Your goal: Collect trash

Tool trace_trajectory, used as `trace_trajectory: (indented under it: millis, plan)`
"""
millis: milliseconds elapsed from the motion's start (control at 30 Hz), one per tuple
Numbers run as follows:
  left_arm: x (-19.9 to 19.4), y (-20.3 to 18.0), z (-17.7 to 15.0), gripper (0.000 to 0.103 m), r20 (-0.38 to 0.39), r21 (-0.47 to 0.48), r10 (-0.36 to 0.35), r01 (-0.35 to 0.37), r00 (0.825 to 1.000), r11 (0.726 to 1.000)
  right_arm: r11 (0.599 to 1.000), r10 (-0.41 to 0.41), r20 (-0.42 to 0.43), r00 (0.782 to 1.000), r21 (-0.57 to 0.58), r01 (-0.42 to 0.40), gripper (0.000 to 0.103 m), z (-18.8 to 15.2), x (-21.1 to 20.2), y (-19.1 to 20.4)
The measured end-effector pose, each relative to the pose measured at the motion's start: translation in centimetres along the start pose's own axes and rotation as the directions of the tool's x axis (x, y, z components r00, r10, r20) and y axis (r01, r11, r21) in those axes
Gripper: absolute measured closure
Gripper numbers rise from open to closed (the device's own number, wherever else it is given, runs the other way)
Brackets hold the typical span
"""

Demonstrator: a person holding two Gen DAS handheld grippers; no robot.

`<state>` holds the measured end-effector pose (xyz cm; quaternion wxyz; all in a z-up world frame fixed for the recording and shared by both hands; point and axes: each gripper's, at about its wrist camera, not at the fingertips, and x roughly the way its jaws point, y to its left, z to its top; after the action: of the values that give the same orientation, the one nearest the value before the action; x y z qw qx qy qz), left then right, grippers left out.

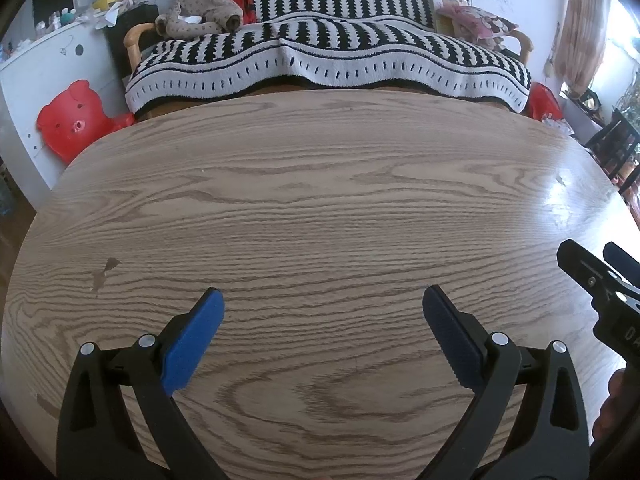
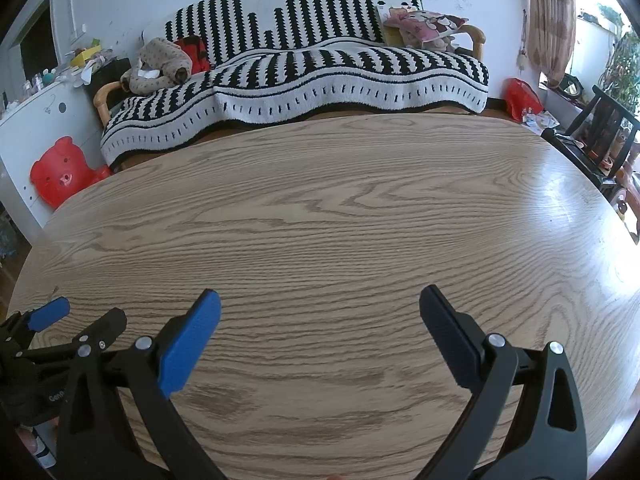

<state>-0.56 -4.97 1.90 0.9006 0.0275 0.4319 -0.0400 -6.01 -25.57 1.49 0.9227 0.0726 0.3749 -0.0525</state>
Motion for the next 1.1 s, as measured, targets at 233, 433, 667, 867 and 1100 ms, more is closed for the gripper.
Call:
trace_trajectory:
  millis: [233, 433, 667, 867, 1100]
  plan:
    - [0.22, -0.08, -0.15, 0.007, -0.006, 0.004, -0.002, 0.003, 1.0, 1.0, 1.0, 0.003, -0.005, 1.0, 0.0, -0.003, 0.007, -0.01, 0.04, -0.04]
    - [0.45, -0.14, -0.26, 0.007, -0.021, -0.001, -0.006, 0.006, 1.0, 1.0, 1.0, 0.007, -0.007, 1.0, -0.006, -0.007, 0.007, -0.08, -0.01, -0.12]
    - [0.45, -0.28, -0.33, 0.007, -0.026, -0.004, -0.011, 0.011, 1.0, 1.0, 1.0, 0.006, -0.009, 1.0, -0.005, -0.006, 0.007, -0.08, 0.06, -0.11]
    - [0.47, -0.33, -0.35, 0.007, -0.027, -0.002, -0.011, 0.011, 1.0, 1.0, 1.0, 0.006, -0.009, 1.0, -0.004, -0.006, 0.007, -0.07, 0.06, -0.11]
    - [0.09, -0.23, -0.36, 0.007, -0.011, -0.003, -0.034, 0.034, 0.999, 0.999, 1.0, 0.0, -0.012, 1.0, -0.007, 0.0, 0.007, -0.18, 0.18, -0.27]
